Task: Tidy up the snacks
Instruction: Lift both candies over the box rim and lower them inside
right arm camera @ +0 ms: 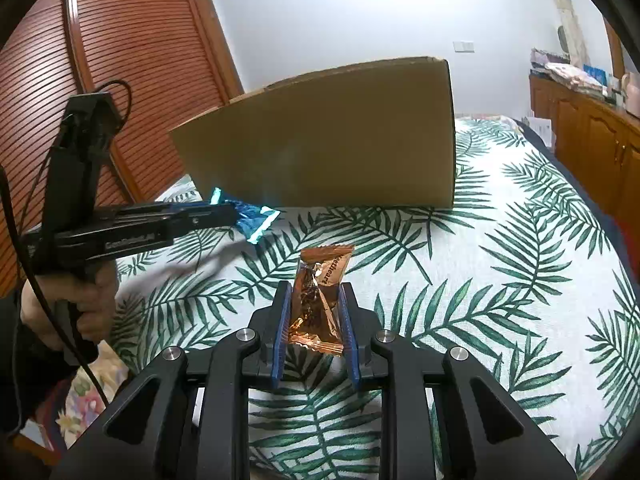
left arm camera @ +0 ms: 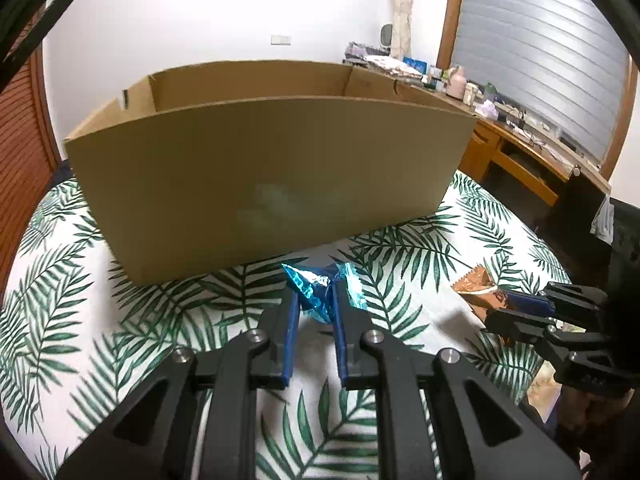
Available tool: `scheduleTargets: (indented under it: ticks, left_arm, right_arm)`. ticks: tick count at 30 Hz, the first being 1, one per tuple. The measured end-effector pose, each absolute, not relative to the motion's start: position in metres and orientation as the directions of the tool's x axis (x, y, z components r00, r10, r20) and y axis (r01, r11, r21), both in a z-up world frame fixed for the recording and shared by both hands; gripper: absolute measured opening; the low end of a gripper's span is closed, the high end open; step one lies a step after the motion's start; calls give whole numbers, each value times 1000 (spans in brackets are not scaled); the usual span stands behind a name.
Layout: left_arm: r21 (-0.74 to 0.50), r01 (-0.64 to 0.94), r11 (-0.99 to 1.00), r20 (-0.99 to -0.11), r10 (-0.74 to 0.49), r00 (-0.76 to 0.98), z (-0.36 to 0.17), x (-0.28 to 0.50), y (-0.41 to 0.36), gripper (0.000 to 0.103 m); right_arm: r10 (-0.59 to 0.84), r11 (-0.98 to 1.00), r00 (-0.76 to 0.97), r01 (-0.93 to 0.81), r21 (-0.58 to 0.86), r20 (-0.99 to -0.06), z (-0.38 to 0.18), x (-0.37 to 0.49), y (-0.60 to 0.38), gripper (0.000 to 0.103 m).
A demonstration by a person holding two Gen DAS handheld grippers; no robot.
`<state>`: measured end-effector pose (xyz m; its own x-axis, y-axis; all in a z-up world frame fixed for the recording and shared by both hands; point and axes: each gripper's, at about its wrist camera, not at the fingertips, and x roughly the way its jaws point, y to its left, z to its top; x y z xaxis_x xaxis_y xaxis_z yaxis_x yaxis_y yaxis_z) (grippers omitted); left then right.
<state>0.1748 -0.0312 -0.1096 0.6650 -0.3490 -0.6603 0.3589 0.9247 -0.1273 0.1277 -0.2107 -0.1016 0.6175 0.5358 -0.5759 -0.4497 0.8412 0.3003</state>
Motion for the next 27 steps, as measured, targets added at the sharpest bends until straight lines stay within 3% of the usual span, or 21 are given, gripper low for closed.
scheduleTargets:
  ticks: [27]
  left_arm:
    - [-132,323,937,-502,-344,794,-27,153,-6,13]
  right_arm:
    - [519,838,688,-526,144,-508,-14,114,-204,22]
